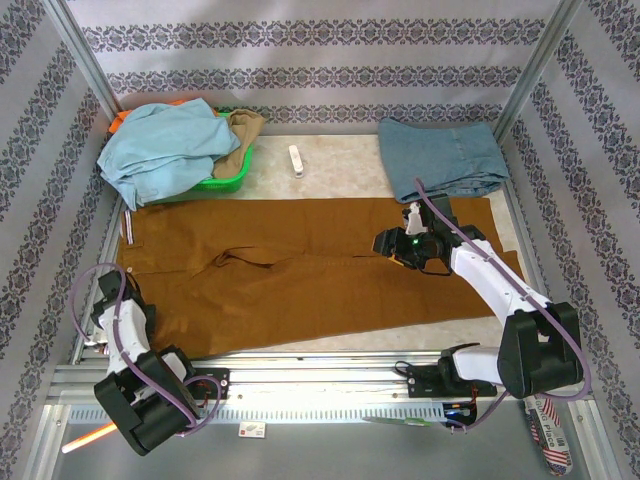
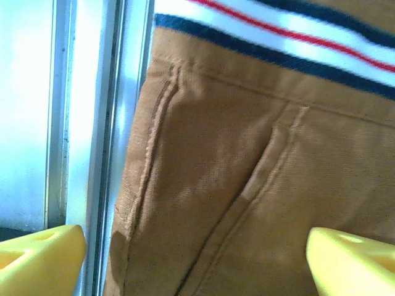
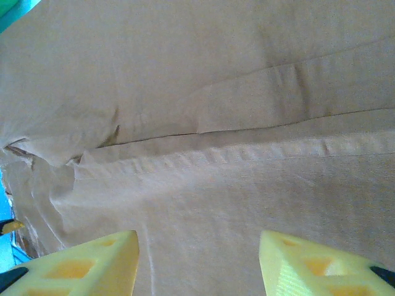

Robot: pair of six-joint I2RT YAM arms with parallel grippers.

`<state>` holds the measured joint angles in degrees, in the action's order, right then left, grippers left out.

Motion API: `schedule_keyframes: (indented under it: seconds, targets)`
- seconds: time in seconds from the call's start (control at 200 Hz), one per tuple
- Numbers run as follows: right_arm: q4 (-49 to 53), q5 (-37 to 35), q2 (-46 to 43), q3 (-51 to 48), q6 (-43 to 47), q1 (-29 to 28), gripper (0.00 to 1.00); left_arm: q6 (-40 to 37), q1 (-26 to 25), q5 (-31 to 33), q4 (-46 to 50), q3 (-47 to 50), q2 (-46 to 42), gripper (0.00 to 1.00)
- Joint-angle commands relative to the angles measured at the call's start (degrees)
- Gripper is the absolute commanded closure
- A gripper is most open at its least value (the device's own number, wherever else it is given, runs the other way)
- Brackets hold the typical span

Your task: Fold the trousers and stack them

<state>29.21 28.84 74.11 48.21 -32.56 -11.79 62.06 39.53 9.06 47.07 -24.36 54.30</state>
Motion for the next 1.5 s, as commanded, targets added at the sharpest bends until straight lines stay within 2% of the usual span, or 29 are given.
schedule_keyframes:
  seconds: [0.0, 0.065, 0.165, 0.495, 0.744, 0.839, 0.929, 1.074, 1.279, 1.434, 1.494]
  targets:
    - [0.07, 0.61, -1.15, -0.96, 1.02, -0.25, 0.45, 1.86, 0.86, 1.48, -1.96, 1.78, -2.13, 0.11]
    - [0.1, 0.39, -1.2, -1.03, 1.09, -0.18, 0.45, 1.65, 0.81, 1.97, -2.15, 2.61, -3.38, 0.16]
    - [0.14, 0.34, -0.85, -0.9, 1.07, -0.14, 0.45, 1.24, 0.81, 1.48, -3.07, 3.51, -4.71, 0.29]
    - [0.83, -0.02, -1.77, -0.66, 1.13, 0.63, 0.45, -0.18, 0.81, -0.59, -1.45, 1.88, -7.95, 0.84]
    - [1.14, 0.42, -1.6, -0.48, 0.82, 0.89, 0.45, -0.11, 0.81, -6.3, 1.57, -2.37, -13.17, 0.92]
    - [1.37, 0.96, -2.07, -1.16, -0.27, 1.43, 0.44, -0.07, 0.73, -9.4, 0.55, -2.46, -14.49, 1.0]
    - [2.0, 2.27, -3.36, -2.56, -2.26, 4.25, 0.44, 0.7, 0.73, -12.33, -1.63, -1.8, -15.78, 1.0]
    - [6.62, 0.47, -7.95, -3.73, -6.29, 10.23, 0.43, 1.46, 0.56, -15.54, -3.97, -1.98, -15.73, 1.0]
    - [16.65, -6.99, -17.27, -7.58, -14.02, 15.45, 0.44, 1.56, -0.77, -18.41, -7.66, -3.99, -12.18, 1.0]
    - [27.13, -18.12, -27.83, -9.82, -19.4, 18.05, 0.43, 2.75, -2.11, -19.78, -9.53, -4.96, -11.69, 1.0]
    - [29.71, -19.88, -31.1, -10.6, -20.59, 18.23, 0.42, 2.82, -2.69, -19.87, -10.13, -5.3, -11.63, 1.0]
